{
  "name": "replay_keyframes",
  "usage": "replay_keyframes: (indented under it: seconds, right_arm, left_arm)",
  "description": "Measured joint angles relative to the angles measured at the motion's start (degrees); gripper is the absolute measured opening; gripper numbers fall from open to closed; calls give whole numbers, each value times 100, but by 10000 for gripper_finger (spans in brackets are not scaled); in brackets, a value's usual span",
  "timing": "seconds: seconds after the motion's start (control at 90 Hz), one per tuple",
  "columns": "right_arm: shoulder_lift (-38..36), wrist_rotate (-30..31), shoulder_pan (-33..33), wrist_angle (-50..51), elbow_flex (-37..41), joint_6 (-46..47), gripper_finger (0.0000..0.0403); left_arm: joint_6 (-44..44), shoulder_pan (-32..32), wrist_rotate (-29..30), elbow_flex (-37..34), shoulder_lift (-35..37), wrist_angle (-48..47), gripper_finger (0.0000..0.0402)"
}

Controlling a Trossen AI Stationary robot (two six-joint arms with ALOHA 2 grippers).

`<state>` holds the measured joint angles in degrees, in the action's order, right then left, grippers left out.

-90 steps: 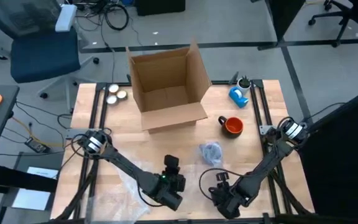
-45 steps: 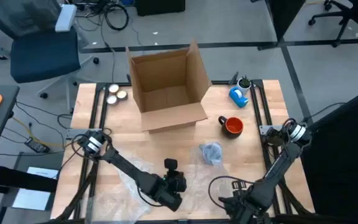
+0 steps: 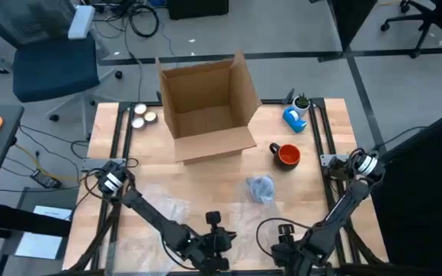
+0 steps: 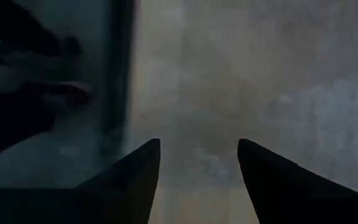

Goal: Wrap mug
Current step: Wrap the blue mug with the top bubble wrap

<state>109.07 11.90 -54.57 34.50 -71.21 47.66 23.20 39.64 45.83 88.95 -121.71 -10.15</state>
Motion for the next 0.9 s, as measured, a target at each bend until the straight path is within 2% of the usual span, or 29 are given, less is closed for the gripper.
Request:
replay_keyframes:
  seconds: [0.211, 0.689, 0.822, 0.9]
  right_arm:
    - [433, 172, 58, -306, 16, -131, 192]
    - [162, 350, -318, 387, -524, -549, 190]
    - [254, 616, -375, 241, -423, -451, 190]
    - [254, 651, -335, -198, -189, -443, 190]
  left_arm:
    - [234, 106, 179, 0, 0, 249, 15]
    - [283, 123, 282, -2, -63, 484, 15]
    - [276, 75, 298, -2, -63, 489, 15]
    - [273, 45, 298, -2, -63, 493, 15]
